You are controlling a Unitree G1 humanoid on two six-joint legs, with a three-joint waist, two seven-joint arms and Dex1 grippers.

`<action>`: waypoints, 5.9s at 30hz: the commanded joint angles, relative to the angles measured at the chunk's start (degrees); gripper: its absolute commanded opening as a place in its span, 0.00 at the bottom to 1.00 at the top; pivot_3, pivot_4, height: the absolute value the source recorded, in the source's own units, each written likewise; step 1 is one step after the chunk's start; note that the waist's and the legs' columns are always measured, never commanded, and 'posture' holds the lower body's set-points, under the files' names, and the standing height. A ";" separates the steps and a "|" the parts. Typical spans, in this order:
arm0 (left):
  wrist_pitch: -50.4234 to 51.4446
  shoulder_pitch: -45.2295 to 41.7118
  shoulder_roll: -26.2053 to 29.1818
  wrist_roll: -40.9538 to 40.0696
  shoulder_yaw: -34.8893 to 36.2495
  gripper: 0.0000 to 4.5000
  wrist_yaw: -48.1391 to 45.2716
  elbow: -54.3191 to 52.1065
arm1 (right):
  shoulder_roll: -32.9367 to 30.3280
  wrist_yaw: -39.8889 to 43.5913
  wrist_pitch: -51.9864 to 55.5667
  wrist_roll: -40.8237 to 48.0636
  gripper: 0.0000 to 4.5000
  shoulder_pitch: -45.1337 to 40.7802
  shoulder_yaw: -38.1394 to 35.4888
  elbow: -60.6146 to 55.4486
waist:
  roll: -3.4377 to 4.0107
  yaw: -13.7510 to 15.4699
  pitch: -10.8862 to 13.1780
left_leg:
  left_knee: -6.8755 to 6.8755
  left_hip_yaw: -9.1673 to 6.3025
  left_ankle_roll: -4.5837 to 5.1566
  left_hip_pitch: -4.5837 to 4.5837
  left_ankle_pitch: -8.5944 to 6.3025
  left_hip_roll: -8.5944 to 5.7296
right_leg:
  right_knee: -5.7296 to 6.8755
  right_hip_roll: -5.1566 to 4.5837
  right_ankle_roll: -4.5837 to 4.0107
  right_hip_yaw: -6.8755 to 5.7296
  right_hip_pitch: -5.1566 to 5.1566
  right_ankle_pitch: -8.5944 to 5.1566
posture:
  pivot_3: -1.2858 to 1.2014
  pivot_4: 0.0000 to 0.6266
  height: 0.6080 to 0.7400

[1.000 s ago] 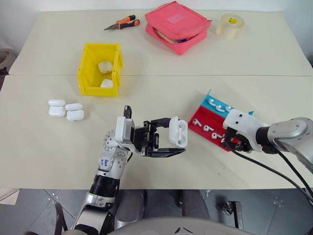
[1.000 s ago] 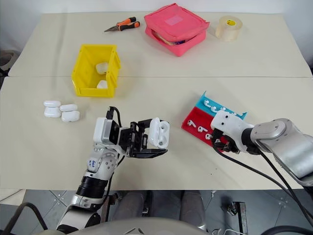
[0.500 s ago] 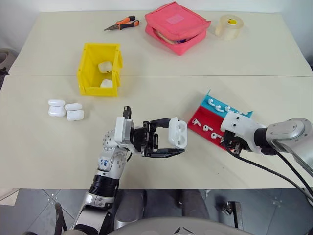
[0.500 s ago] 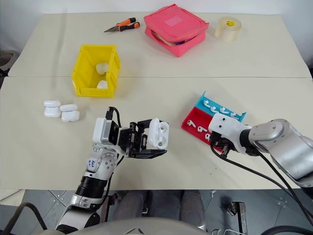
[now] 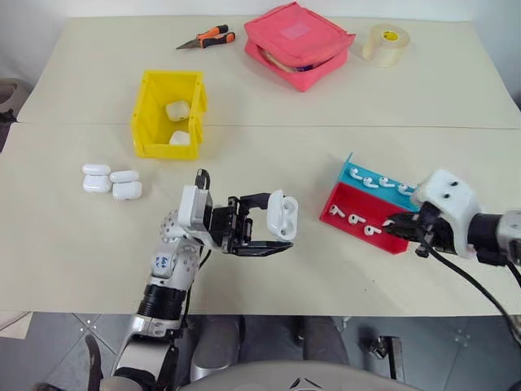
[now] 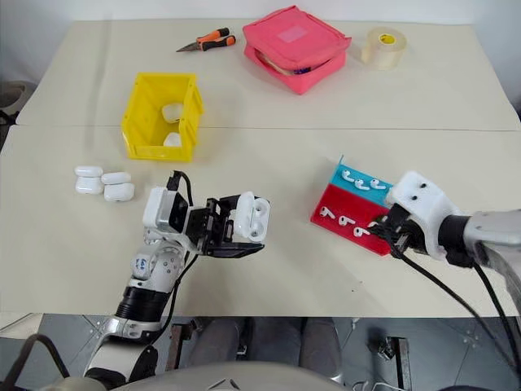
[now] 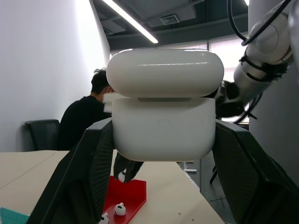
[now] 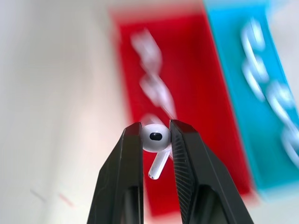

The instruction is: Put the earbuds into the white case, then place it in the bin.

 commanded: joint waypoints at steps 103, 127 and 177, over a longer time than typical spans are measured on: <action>-6.31 -2.99 -1.06 8.42 0.37 0.62 5.18 6.17 | -0.70 1.70 -33.40 -0.24 1.00 9.57 -6.14 23.14 | 0.09 -0.58 -0.03 | -0.02 0.26 0.07 0.22 -0.02 0.07 | 0.01 0.03 0.03 0.21 0.06 0.02 | 0.52 0.24 1.00; -7.67 -1.95 -3.22 9.02 -1.83 0.62 7.72 4.66 | -6.60 18.55 -33.15 -30.56 1.00 -49.44 41.76 66.84 | 0.12 -0.88 0.00 | -0.01 0.12 0.01 -0.07 0.00 0.01 | -0.11 -0.03 0.08 0.01 -0.14 0.05 | 0.52 0.24 1.00; -7.87 -3.13 -2.67 8.70 -1.65 0.62 8.23 4.91 | -0.79 27.73 -30.27 -36.72 0.15 -54.15 34.62 70.54 | 0.14 -0.83 0.01 | 0.12 0.07 -0.03 -0.04 0.01 0.01 | -0.04 -0.03 0.10 0.00 -0.08 0.06 | 0.52 0.24 1.00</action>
